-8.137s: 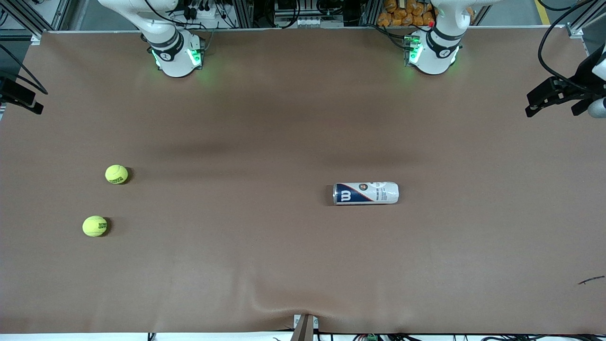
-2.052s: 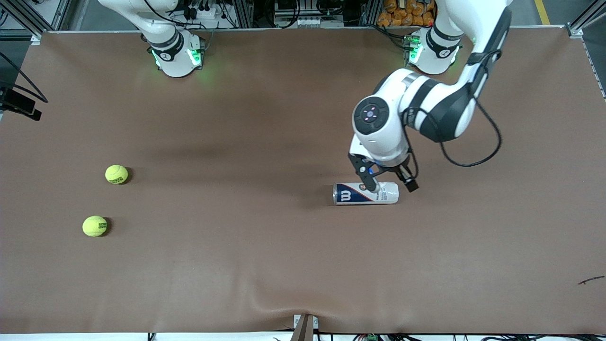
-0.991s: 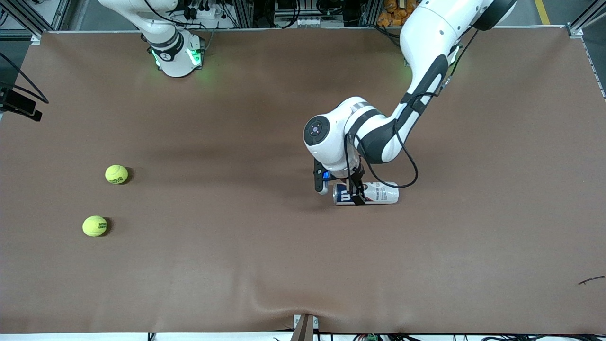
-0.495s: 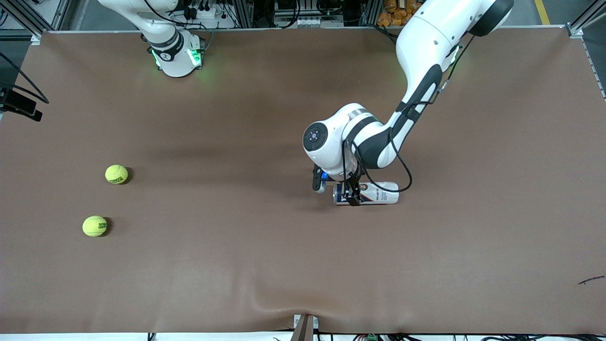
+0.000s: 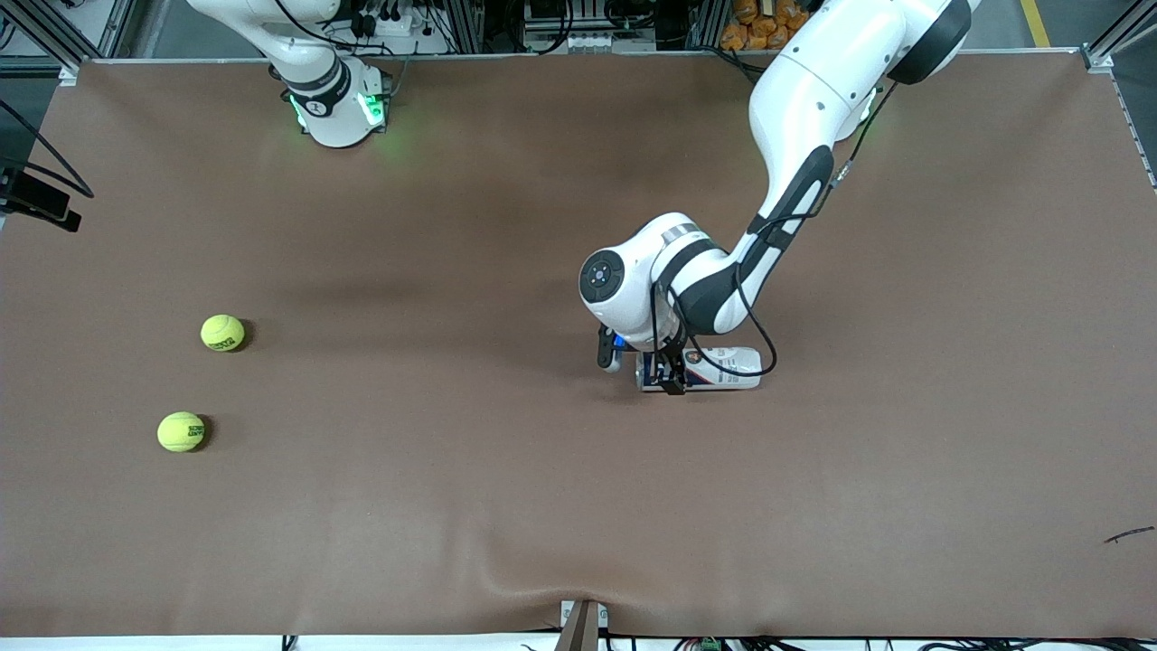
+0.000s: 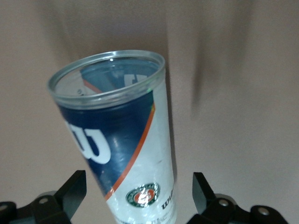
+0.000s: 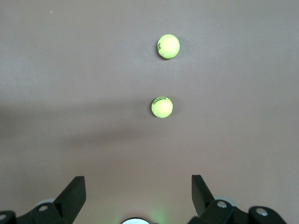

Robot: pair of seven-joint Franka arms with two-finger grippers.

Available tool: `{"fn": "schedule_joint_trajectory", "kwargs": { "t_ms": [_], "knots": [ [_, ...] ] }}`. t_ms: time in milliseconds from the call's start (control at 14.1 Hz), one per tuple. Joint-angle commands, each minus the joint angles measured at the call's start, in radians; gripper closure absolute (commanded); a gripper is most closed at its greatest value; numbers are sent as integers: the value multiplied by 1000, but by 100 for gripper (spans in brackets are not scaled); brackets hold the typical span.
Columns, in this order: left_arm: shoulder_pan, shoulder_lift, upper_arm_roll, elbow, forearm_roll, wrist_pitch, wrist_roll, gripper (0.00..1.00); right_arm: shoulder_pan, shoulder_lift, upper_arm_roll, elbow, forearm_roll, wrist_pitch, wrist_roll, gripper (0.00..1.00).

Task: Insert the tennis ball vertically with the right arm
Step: 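Lift the can with the left gripper and tilt it upright, then hold the can upright with the left gripper while the right gripper grasps a ball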

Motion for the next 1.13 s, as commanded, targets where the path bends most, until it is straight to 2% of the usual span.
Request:
{"fn": "schedule_joint_trajectory", "kwargs": {
  "t_ms": [0,354,708,920,991,1061],
  "knots": [
    [-4,18,8,23,12,0,12,0,-6,40,2,24,-28,-5,-3,0],
    [-10,46,51,24,11,0,-11,0,-23,187,-2,84,-55,29,0,0],
    [-24,63,60,26,40,2,-68,0,12,358,1,94,-74,240,17,0],
    [-29,64,62,24,46,0,-72,0,65,431,1,108,-101,245,11,0],
    [-29,68,63,24,48,0,-72,1,71,444,2,108,-97,248,8,0],
    [-30,68,68,24,46,0,-72,12,54,461,2,108,-94,276,8,0]
  ]
}}
